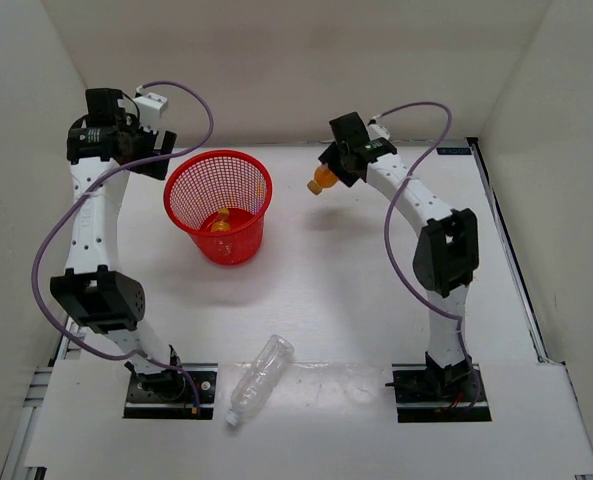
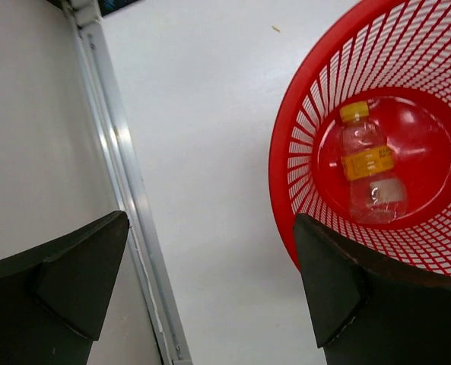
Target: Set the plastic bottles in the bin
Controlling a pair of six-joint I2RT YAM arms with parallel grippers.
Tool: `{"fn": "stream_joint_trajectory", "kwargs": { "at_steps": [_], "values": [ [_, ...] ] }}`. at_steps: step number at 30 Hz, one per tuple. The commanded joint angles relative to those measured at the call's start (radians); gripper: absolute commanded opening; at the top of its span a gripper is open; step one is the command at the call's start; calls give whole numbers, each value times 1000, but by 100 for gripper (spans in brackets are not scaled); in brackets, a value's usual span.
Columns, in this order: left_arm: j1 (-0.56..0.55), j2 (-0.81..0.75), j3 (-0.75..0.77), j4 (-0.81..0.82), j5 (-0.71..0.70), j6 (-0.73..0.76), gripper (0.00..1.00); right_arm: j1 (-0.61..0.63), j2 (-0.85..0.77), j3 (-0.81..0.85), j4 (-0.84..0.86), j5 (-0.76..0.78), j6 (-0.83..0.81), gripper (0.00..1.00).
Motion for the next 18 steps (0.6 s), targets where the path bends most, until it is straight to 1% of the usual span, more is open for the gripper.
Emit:
{"fn": "stream_joint_trajectory", "kwargs": {
  "at_steps": [1, 2, 3, 5, 6, 7, 8, 9, 10, 11, 13, 15, 18],
  "values": [
    [5, -117, 8, 74, -32, -29, 100, 44, -135, 33, 100, 173, -194, 0],
    [16, -130, -6, 74, -41, -29, 100, 45, -156, 33, 132, 193, -214, 0],
    [16, -139, -6, 86, -41, -29, 100, 57, -200, 18, 163, 207, -280, 0],
    [26, -157, -16, 95, -41, -50, 100, 97, -259, 7, 235, 228, -358, 0],
    [26, -169, -17, 104, -41, -50, 100, 110, -273, -4, 301, 228, -400, 0],
    [26, -170, -17, 104, -41, -64, 100, 124, -282, 7, 327, 228, -485, 0],
    [36, -170, -17, 114, -41, -78, 100, 158, -282, 22, 346, 209, -524, 0],
    [36, -179, -17, 114, -51, -78, 100, 175, -282, 43, 367, 184, -561, 0],
    [48, -179, -17, 114, -51, -92, 100, 193, -282, 85, 367, 109, -627, 0],
    [48, -179, -17, 114, -63, -101, 100, 233, -271, 100, 367, 68, -653, 0],
    [60, -200, -46, 114, -75, -101, 100, 270, -256, 125, 379, -29, -702, 0],
    [95, -228, -105, 114, -89, -101, 100, 325, -233, 143, 379, -133, -757, 0],
    [131, -277, -197, 114, -89, -92, 100, 382, -199, 152, 379, -203, -799, 0]
  ]
}}
